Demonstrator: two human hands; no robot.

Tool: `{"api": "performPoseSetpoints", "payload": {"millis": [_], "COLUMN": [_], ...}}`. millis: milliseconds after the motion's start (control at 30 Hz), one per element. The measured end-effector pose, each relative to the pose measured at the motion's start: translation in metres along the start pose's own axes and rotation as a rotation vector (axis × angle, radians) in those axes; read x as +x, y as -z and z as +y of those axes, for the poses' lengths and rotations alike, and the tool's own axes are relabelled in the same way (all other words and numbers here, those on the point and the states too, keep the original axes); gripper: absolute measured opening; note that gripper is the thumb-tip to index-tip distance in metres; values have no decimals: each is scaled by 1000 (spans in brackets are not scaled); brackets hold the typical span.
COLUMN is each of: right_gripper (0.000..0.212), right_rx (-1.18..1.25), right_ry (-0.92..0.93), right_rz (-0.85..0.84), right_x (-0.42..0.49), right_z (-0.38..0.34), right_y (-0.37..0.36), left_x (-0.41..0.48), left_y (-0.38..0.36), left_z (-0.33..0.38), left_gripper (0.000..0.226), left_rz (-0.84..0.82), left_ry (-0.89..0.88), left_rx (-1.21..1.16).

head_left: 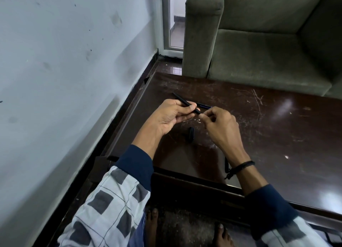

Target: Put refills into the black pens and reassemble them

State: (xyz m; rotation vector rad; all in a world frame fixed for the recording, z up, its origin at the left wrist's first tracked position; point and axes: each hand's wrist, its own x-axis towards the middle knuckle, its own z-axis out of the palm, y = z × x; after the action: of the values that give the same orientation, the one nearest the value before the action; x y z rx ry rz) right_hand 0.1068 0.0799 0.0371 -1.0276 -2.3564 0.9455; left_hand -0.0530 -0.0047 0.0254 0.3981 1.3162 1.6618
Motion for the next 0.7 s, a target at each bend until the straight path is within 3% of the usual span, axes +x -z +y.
{"api": "performPoseSetpoints", "payload": {"millis": [133,367,700], "right_gripper": [25,17,30], "right_rx": [6,-1,61], "right_ry": [-20,-5,-57], "right_rz": [-34,-17,-51], "right_x": [0,0,1], "right_z": [-1,-2,1], "right_y": [1,0,0], "left_x": [1,0,0], "left_y": [0,0,1], "left_z": [0,0,1], "left_gripper": [11,11,12], "left_rz": [-11,-4,25], "left_ry": [-4,-9,-9], "left_rx": [1,11,-2]}}
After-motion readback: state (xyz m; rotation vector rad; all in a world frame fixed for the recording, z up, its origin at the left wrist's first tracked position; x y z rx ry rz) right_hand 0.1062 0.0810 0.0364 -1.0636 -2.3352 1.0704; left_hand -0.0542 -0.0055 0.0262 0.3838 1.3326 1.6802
